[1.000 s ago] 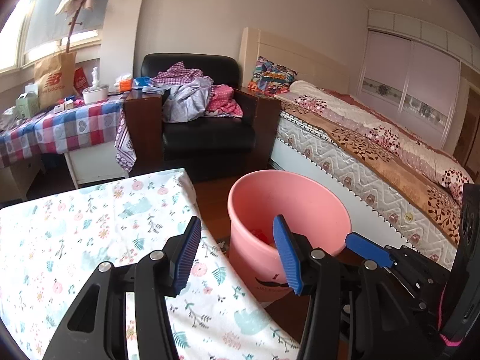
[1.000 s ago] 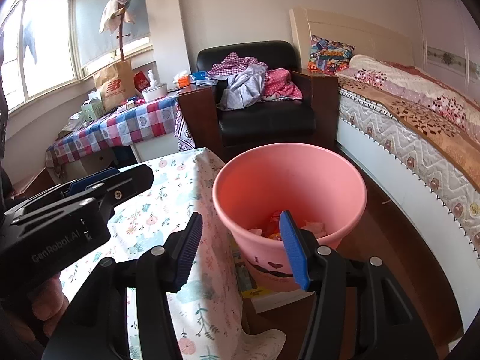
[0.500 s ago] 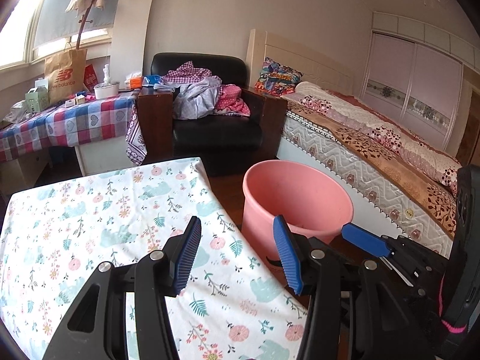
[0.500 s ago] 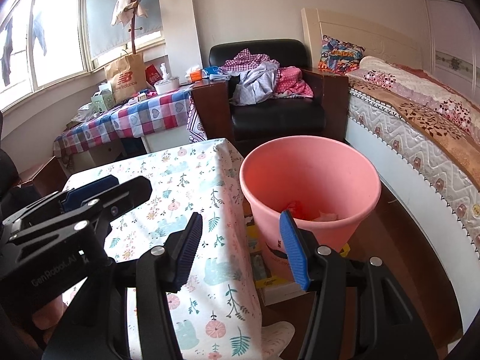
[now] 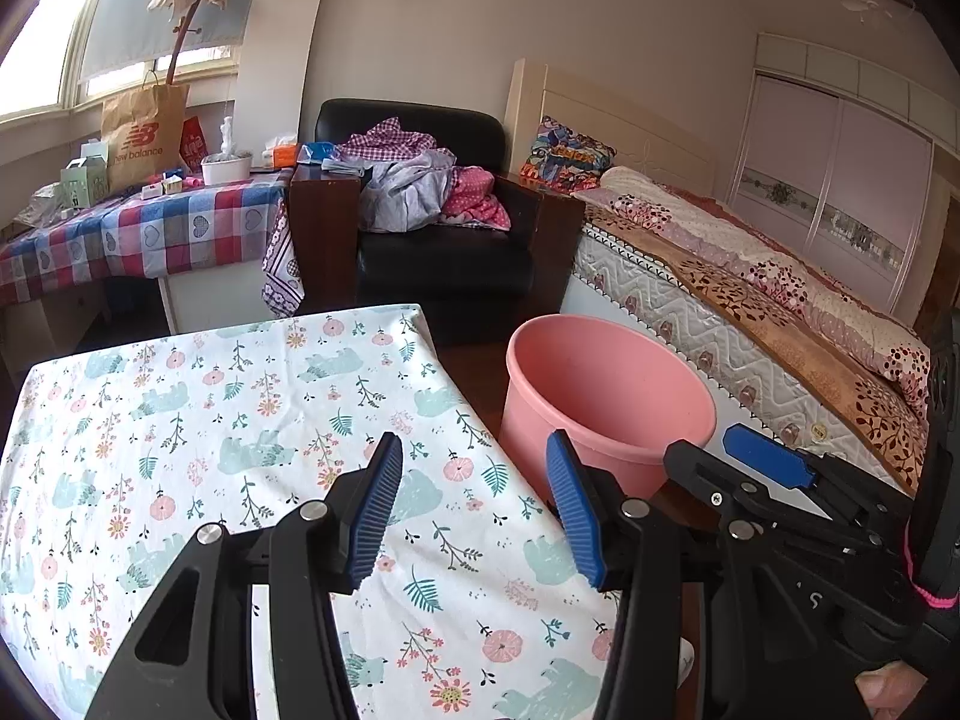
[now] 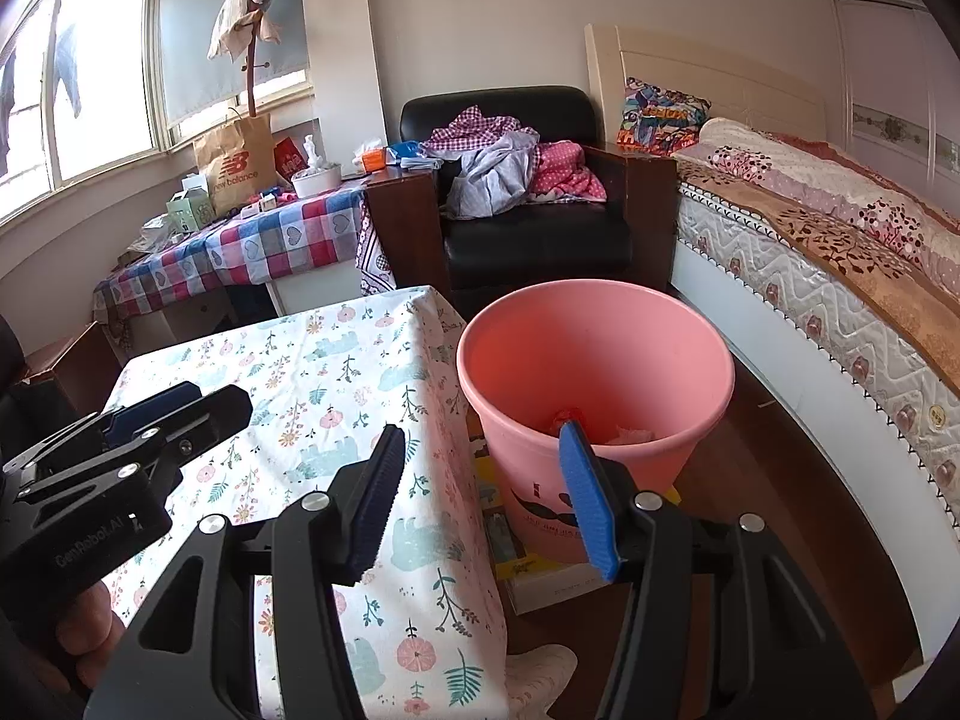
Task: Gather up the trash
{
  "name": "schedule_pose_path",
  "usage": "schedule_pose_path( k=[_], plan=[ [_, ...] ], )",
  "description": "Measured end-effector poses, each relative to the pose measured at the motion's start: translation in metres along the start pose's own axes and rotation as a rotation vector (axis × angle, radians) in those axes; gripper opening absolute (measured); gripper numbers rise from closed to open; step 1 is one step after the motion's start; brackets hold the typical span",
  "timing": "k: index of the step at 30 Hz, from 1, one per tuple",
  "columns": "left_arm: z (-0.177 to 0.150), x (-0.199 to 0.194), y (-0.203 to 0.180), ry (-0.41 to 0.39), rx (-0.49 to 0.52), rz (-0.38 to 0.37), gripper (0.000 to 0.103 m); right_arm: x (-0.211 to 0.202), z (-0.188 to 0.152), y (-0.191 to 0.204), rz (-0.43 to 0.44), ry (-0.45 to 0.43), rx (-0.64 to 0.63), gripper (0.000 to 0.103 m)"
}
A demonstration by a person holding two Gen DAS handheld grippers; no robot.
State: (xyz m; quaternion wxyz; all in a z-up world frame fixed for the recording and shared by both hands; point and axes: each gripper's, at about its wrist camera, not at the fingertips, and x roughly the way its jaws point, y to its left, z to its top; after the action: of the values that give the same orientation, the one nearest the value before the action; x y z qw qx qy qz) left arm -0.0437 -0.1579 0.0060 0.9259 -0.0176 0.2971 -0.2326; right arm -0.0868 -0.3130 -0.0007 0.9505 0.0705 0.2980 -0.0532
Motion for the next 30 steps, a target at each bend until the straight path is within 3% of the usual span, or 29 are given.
schedule_pose_path(
  k=[30],
  plan=[
    [-0.0028,0.0037,-0.0011,0.015,-0.005,-0.007,0.049,0.0049,-0.0053,0.0078,0.019,0.02,-0.016,0.054]
  ],
)
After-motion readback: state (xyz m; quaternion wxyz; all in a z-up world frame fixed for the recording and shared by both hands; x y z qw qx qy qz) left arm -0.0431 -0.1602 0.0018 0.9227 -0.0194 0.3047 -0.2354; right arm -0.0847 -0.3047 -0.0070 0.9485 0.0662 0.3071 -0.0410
